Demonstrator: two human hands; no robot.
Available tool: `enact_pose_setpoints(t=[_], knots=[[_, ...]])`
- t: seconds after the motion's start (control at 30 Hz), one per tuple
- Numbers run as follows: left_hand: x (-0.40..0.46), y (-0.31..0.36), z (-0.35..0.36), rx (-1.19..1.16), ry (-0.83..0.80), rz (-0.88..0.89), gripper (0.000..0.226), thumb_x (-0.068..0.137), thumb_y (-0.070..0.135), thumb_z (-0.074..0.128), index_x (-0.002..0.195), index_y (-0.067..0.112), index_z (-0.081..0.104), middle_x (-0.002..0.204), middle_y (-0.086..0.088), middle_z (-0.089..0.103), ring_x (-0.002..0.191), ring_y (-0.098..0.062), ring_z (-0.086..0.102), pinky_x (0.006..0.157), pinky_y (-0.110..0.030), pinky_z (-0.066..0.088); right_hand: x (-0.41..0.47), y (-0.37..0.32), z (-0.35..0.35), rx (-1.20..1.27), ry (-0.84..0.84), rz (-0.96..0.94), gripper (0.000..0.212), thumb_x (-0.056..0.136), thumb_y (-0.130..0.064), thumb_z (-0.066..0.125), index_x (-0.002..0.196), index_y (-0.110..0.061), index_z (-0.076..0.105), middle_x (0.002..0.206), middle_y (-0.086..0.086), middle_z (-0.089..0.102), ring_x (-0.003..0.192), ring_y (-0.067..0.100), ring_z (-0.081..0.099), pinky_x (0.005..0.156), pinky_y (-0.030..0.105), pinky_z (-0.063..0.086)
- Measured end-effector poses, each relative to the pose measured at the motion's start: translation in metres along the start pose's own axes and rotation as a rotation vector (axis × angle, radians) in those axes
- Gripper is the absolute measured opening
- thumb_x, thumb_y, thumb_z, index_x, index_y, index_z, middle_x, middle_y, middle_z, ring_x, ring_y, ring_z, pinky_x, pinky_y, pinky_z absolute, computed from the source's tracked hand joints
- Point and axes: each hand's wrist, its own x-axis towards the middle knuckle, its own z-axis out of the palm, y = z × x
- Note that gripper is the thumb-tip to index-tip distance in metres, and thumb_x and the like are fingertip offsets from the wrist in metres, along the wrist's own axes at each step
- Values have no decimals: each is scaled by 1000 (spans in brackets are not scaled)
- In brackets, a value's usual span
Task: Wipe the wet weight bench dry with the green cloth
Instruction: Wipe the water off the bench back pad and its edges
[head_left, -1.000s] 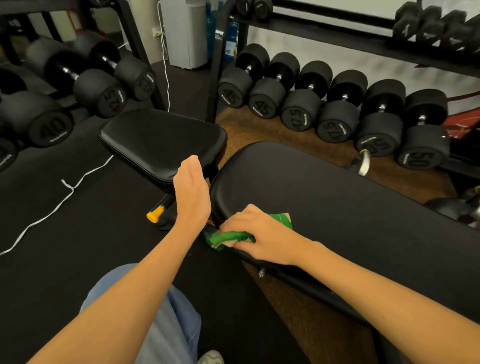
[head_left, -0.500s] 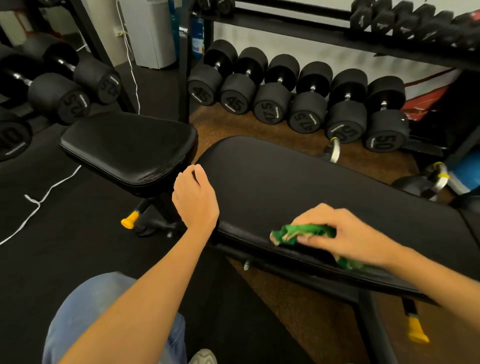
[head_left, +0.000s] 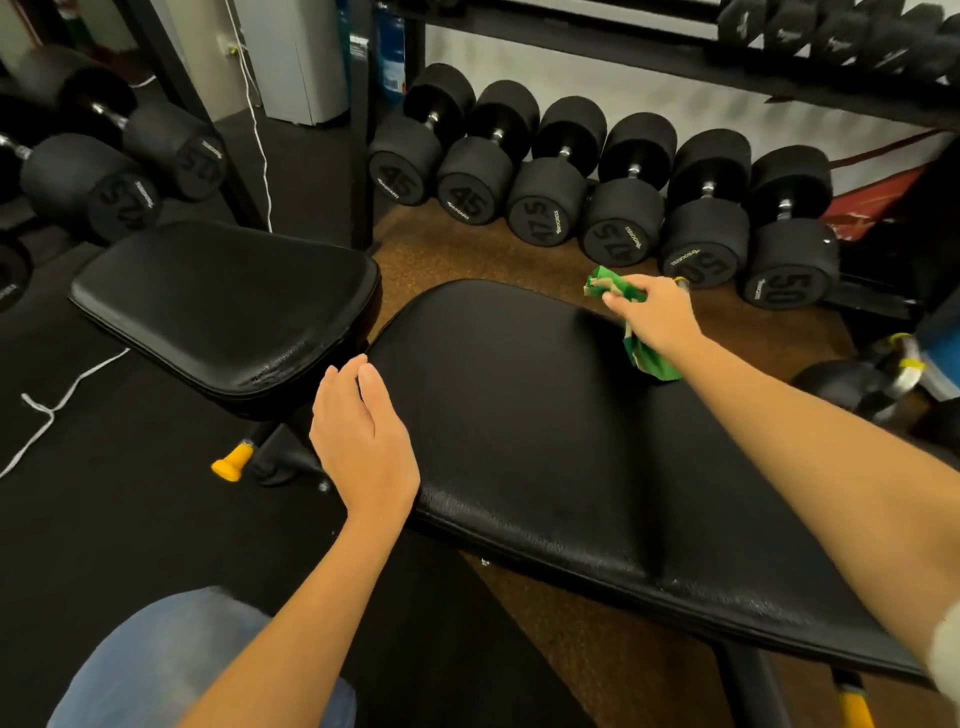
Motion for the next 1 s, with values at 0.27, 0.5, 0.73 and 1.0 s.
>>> enact_pose_setpoints(t=[0.27,0.5,0.73,1.0], knots=[[1,-3,2,25,-5,-10,58,96,51,17,115,17,60,112,-5,63,123,-24,50,102,-51,36,-9,-31,53,-67,-13,-59,29,93,-29,58,116,-14,68,98,7,55,108,32,42,83,34,30],[0,-1,0,39,5,-24,53,97,48,18,103,17,60,107,-5,63,121,-27,51,100,-53,36,-89,-81,56,83,-246,-463,16,89,-25,66,104,-25,72,84,-16,56,81,-5,43,83,12,29],[-2,5,-2,59,26,-6,39,101,39,25,75,16,43,81,2,52,95,-21,54,92,-53,40,-157,-82,43,153,-469,-557,20,88,-30,67,108,-31,70,96,-19,59,89,1,45,83,18,35],[1,2,-2,134,-33,-16,52,97,49,18,93,14,55,117,-8,60,127,-27,45,104,-56,31,-201,-65,11,119,-679,-542,23,88,-32,67,112,-33,69,102,-15,61,92,5,44,79,23,38]])
